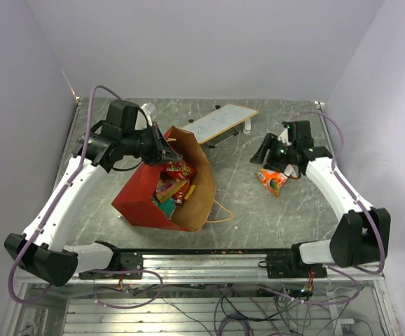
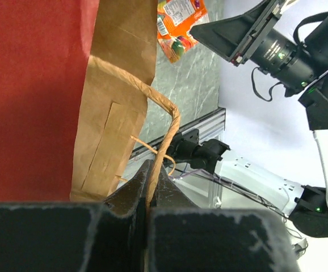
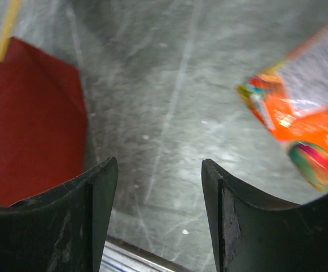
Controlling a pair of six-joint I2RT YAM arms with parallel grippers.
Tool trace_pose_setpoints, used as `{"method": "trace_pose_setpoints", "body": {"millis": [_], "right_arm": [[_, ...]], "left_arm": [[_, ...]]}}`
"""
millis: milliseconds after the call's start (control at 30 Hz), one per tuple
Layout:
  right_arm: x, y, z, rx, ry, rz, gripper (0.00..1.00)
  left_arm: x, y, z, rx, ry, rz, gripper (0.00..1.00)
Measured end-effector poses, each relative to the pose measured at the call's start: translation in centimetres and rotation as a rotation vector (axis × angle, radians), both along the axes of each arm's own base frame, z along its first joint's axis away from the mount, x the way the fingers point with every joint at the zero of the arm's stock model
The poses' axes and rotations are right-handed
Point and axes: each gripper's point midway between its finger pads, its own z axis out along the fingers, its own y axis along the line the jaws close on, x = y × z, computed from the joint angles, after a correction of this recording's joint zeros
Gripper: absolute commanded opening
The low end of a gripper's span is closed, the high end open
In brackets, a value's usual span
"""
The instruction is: Take the snacks out of the paper bag
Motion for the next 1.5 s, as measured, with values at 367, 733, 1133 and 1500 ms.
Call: {"method": "trace_pose_setpoints", "body": {"millis": [367,733,1133,1500], "right_arm": [[1.9,8.6,7.6,0.046,-0.207,0.331,0.61],[-3.7,17.7,12.1,0.069,-0.412,0.662,0.61],[-8.0,26.8,10.1,-0.04,-0.509,0.871,0.62],[-5.1,28.5,6.8,-0.135,-0.609,0.904,0.61]], "left_arm": [[-2.0,2.1,-0.3,-0.02,-0.014,0.138,0.07],[-0.4,2.0,0.5,-0.022,-0.015,0.193,0.07],[0.0,2.2,2.5,-0.028,-0.056,0.209,0.07],[-0.1,2.6,4.1,-0.005,-0.098,0.191,0.07]]}}
